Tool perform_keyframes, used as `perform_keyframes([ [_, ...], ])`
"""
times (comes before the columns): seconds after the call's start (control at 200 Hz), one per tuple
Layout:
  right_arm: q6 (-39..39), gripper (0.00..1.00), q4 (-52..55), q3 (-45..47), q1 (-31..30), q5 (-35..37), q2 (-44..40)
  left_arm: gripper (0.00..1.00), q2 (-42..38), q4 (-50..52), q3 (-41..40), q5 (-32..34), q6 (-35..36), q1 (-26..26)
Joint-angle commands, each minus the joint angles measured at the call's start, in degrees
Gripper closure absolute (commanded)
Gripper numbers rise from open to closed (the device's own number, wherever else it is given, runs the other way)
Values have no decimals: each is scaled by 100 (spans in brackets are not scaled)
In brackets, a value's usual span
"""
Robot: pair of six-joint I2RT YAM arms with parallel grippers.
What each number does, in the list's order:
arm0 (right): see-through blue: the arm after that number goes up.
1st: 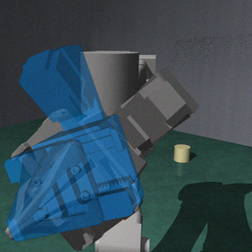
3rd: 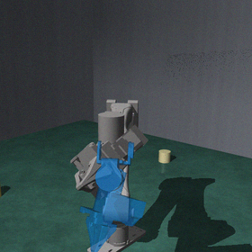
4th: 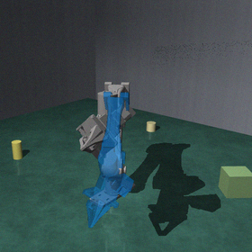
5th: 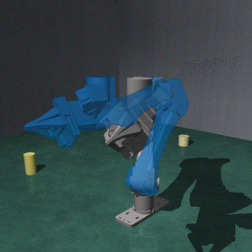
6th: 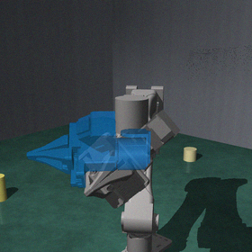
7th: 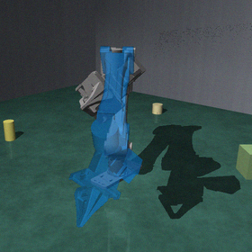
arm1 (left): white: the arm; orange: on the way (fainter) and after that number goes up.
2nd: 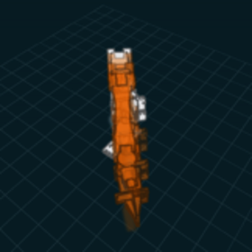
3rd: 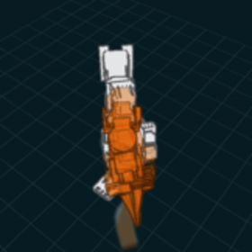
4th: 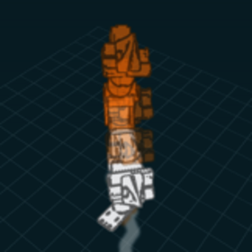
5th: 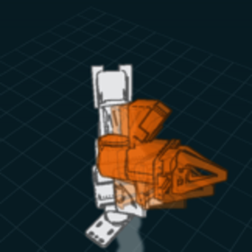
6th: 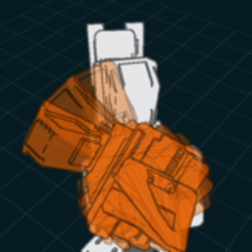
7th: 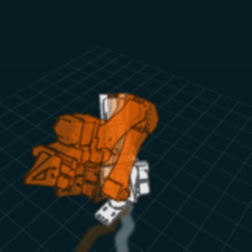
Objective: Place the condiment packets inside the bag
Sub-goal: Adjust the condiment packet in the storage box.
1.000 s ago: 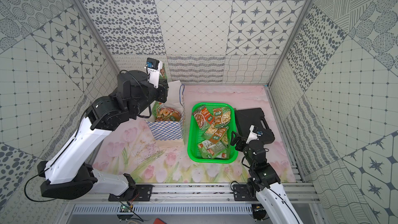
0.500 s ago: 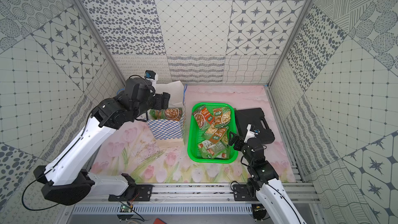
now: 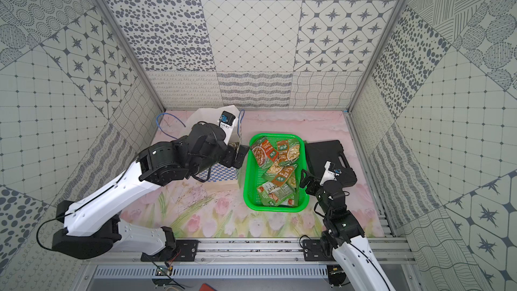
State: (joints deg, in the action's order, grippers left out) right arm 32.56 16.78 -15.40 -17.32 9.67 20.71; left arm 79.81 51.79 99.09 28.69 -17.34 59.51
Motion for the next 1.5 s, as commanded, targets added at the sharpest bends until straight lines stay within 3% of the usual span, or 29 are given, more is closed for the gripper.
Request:
perform_keyframes([
  [0.0, 4, 3, 223, -184, 1, 528, -229, 0, 482, -196, 185, 108, -23, 456],
  [0.48, 165, 3, 842, -244, 1, 1399, -904, 1, 2238, -371, 204, -1016, -690, 675],
  [0.725, 631, 3, 1158, -314, 1, 2167, -902, 1, 2953, -731, 65, -1412, -779, 669],
  [1.221, 668, 3, 1154, -302, 1, 2178, -901, 1, 4390, -1011, 258, -1381, -1007, 581],
  [1.496, 690, 3, 1159, -293, 3, 2162, -902, 0, 4922, -977, 469, -953, -1012, 559],
])
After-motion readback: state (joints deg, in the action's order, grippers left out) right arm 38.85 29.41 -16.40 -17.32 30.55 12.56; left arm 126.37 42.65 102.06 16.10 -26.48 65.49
